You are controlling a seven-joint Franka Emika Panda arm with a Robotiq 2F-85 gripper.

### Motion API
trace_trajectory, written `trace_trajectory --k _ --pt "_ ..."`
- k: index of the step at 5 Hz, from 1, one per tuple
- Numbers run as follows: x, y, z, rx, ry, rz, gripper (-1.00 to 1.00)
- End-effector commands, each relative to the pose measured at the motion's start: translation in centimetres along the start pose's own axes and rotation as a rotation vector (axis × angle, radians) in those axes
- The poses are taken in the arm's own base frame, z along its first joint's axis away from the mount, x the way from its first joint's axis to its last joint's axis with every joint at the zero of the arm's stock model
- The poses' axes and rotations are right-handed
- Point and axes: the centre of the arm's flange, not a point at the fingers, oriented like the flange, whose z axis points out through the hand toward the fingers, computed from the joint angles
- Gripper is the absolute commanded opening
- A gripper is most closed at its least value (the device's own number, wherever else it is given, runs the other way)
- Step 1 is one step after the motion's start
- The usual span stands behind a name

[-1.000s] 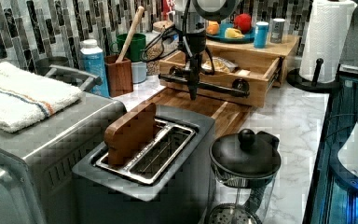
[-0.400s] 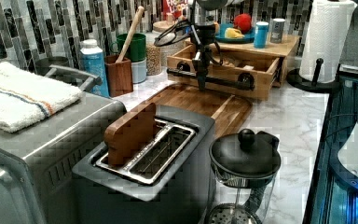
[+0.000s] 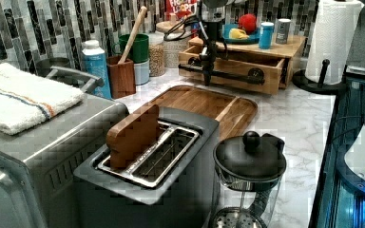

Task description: Close the drawer.

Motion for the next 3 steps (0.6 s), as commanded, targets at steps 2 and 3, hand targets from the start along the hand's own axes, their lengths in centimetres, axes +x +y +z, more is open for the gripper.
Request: trace_trajectory --k 2,3 --pt "-2.1 21.0 -8.0 -0.204 0.161 -0.008 -1.00" --pt "-2.1 22.1 -9.3 -0.232 0.144 0.005 -1.00"
